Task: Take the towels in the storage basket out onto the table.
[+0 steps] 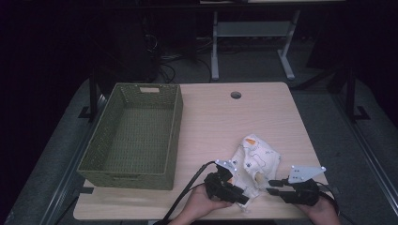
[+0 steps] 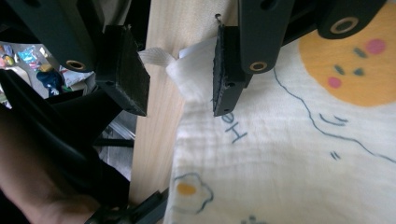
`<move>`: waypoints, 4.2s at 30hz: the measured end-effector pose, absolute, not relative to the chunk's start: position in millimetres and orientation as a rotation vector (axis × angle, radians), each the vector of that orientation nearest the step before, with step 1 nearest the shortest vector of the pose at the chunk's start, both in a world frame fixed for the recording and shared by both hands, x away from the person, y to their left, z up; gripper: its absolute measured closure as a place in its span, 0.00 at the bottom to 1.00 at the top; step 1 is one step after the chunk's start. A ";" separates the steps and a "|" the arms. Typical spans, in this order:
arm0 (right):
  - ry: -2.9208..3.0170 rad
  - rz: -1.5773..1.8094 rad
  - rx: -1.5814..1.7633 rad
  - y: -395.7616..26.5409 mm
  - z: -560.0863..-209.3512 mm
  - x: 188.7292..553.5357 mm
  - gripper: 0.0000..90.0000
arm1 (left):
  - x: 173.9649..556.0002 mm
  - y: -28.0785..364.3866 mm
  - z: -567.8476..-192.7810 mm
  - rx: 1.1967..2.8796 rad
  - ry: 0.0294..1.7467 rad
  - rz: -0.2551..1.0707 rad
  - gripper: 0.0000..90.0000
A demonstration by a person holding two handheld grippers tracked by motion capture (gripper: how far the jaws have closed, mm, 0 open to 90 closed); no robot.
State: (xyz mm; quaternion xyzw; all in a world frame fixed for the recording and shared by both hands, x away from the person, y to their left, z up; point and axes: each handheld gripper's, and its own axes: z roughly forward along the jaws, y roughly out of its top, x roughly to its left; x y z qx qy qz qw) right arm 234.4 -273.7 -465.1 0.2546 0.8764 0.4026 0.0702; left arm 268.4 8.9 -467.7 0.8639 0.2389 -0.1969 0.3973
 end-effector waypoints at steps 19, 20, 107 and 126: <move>2.625 1.085 0.721 -266.0 -470.7 233.9 0.82 | 261.7 9.6 -467.9 2.255 0.560 -0.365 0.58; 2.621 1.084 0.722 -265.5 -470.8 233.9 0.83 | 261.3 9.8 -468.2 2.254 0.556 -0.356 0.59; 2.351 1.418 0.724 -277.4 -387.5 214.0 0.96 | 284.6 89.7 -381.2 1.866 0.637 -0.196 0.99; 2.298 1.400 0.755 -277.0 -338.7 254.3 0.95 | 355.3 98.7 -327.0 1.865 0.825 -0.076 0.98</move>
